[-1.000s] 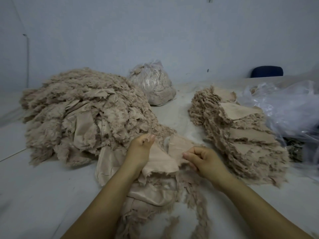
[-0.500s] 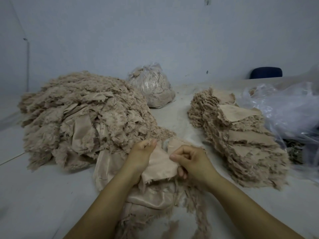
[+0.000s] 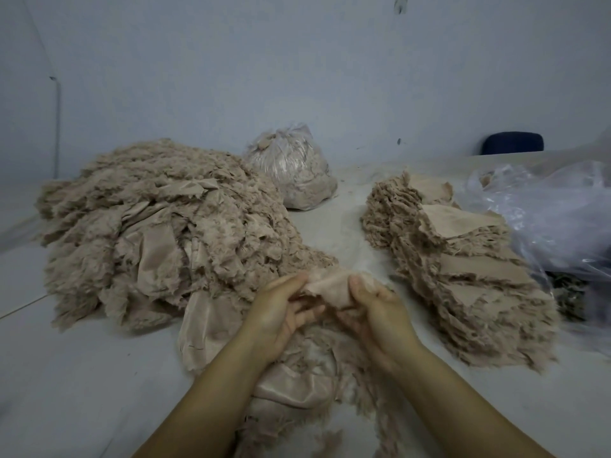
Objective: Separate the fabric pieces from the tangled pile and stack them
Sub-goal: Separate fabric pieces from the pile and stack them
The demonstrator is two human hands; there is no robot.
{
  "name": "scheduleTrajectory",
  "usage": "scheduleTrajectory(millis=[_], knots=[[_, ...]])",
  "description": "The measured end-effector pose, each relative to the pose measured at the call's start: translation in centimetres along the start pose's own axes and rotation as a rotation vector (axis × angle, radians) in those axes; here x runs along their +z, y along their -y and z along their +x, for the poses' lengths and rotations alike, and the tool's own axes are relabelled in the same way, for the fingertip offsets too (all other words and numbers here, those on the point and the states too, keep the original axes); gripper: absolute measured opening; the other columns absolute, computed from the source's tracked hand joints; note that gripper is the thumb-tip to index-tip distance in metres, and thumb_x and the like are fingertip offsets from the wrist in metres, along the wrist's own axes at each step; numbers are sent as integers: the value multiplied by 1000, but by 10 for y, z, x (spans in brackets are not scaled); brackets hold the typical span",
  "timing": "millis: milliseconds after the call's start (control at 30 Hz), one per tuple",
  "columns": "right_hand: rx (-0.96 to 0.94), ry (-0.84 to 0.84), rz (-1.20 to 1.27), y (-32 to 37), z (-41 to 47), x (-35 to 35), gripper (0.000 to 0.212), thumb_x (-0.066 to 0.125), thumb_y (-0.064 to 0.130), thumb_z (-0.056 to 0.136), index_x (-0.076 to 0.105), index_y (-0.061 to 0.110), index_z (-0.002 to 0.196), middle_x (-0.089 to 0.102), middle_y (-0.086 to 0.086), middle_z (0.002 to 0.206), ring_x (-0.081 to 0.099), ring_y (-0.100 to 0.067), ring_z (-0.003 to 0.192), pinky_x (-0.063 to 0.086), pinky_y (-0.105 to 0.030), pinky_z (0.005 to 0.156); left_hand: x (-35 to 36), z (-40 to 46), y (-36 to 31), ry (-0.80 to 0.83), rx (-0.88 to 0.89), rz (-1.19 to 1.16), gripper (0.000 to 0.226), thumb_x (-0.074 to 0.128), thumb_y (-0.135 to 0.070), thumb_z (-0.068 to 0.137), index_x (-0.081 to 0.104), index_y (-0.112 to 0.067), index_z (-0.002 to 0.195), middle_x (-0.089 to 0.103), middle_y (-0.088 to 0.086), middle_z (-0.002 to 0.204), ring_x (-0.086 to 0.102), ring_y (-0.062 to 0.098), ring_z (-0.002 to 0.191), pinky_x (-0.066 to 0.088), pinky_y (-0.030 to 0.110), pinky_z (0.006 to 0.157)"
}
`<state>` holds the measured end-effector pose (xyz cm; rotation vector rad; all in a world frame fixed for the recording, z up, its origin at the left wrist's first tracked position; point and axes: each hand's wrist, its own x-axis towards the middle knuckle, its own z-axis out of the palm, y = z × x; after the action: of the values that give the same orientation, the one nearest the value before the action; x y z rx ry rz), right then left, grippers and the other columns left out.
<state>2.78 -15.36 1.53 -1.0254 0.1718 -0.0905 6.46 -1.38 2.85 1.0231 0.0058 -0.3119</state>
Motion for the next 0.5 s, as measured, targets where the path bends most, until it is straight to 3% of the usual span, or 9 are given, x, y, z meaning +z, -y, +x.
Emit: scheduleTrajectory(millis=[67,133,200,267,367,433,500], knots=[[-62,-113,9,3,5,-1,9,56,13,94,61,6,94,66,-10,78,65,-17,60,54,-27,50,-2,-1,1,-22,-69,-13,15,48,-9,93,60,-1,89,68,15,71,68,24,63,57,30,51],[-112,-106,-56,5,9,-4,8,58,12,94,60,8,88,62,-7,69,59,-13,52,52,-27,47,-5,1,2,-48,-129,1,20,46,-18,94,57,-3,86,66,18,75,67,26,64,57,30,51],[-98,12,-92,10,7,-6,7,61,13,90,63,6,89,66,-7,72,62,-13,57,52,-25,51,-7,2,4,-12,-208,55,36,48,-38,93,60,-4,88,67,19,83,67,27,71,57,32,56],[-12,191,-116,15,6,-4,12,64,13,86,64,4,94,68,-7,72,62,-10,54,49,-22,46,-2,4,5,76,-275,86,48,52,-50,88,62,-5,103,69,20,95,68,28,80,57,35,62],[24,215,-218,19,12,-2,8,64,10,88,64,6,95,65,-4,66,56,-11,48,45,-22,40,7,14,3,22,-82,74,29,63,-16,86,61,-11,114,67,17,105,70,23,78,58,32,61],[-45,47,-323,23,23,-5,9,67,13,88,61,9,92,60,-1,59,50,-13,45,42,-22,39,9,27,-5,-90,123,164,20,63,1,83,66,-14,97,66,12,99,67,20,75,57,26,64],[-128,-106,-387,26,36,-11,13,68,14,88,56,10,90,53,-1,51,46,-11,38,38,-21,35,9,39,-9,-93,226,327,18,63,3,84,68,-14,87,65,12,100,62,19,83,53,24,73]])
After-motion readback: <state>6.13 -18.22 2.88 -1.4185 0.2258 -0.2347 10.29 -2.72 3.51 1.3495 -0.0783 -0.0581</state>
